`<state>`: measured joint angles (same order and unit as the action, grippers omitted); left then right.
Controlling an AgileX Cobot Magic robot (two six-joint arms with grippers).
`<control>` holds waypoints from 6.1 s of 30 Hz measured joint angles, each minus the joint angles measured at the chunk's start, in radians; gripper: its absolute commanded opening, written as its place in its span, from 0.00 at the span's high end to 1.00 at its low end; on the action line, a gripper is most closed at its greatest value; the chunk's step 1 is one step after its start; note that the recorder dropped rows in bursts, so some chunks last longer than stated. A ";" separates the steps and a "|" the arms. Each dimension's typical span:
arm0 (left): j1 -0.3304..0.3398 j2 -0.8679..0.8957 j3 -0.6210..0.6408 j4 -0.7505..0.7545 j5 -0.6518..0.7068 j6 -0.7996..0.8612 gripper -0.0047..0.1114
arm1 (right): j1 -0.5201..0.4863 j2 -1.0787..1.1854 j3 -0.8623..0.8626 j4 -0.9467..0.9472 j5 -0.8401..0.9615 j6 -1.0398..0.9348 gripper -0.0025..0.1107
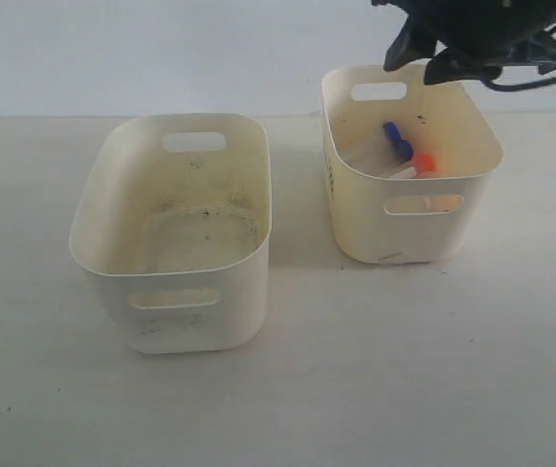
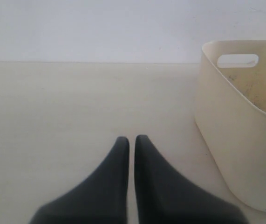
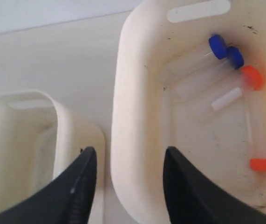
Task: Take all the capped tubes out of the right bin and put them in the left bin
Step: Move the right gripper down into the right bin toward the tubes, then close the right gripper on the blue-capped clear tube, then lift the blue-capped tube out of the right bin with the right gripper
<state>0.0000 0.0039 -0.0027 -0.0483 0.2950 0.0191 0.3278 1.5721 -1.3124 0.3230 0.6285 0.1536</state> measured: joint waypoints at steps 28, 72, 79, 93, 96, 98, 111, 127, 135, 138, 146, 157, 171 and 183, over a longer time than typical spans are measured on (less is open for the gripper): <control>0.000 0.000 0.000 0.000 0.000 0.000 0.92 | 0.000 0.430 -0.187 0.198 -0.216 0.698 0.59; 0.000 0.000 0.000 0.000 0.000 0.000 0.92 | 0.018 0.621 -0.191 0.074 -0.375 0.766 0.29; 0.000 0.000 0.000 0.000 0.000 0.000 0.92 | 0.020 0.622 -0.191 0.071 -0.408 0.747 0.31; 0.000 0.000 0.000 0.000 0.000 0.000 0.92 | 0.020 0.661 -0.191 0.073 -0.468 0.763 0.31; 0.000 0.000 0.000 0.000 0.000 0.000 0.92 | 0.020 0.673 -0.191 0.073 -0.471 0.763 0.31; 0.000 0.000 0.000 0.000 0.000 0.000 0.92 | 0.020 0.678 -0.201 0.075 -0.469 0.763 0.36; 0.000 0.000 0.000 0.000 0.000 0.000 0.92 | 0.020 0.725 -0.329 0.075 -0.410 0.640 0.64; 0.000 0.000 0.000 0.000 0.000 0.000 0.92 | 0.020 0.745 -0.339 0.071 -0.365 0.633 0.86; 0.000 0.000 0.000 0.000 0.000 0.000 0.92 | 0.020 0.745 -0.339 0.079 -0.350 0.615 0.98; 0.000 0.000 0.000 0.000 0.000 0.000 0.92 | 0.020 0.745 -0.339 0.078 -0.339 0.611 0.98; 0.000 0.000 0.000 0.000 0.000 0.000 0.92 | 0.020 0.682 -0.339 0.068 -0.266 0.500 0.98; 0.000 0.000 0.000 0.000 0.000 0.000 0.92 | 0.020 0.582 -0.339 -0.088 -0.086 0.409 0.98; 0.000 0.000 0.000 0.000 0.000 0.000 0.92 | 0.020 0.577 -0.340 -0.342 0.040 0.276 0.98; 0.000 0.000 0.000 0.000 0.000 0.000 0.92 | 0.020 0.536 -0.340 -0.347 0.054 0.164 0.98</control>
<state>0.0000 0.0039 -0.0027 -0.0483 0.2950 0.0191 0.3482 2.1084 -1.6526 -0.0241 0.6826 0.3174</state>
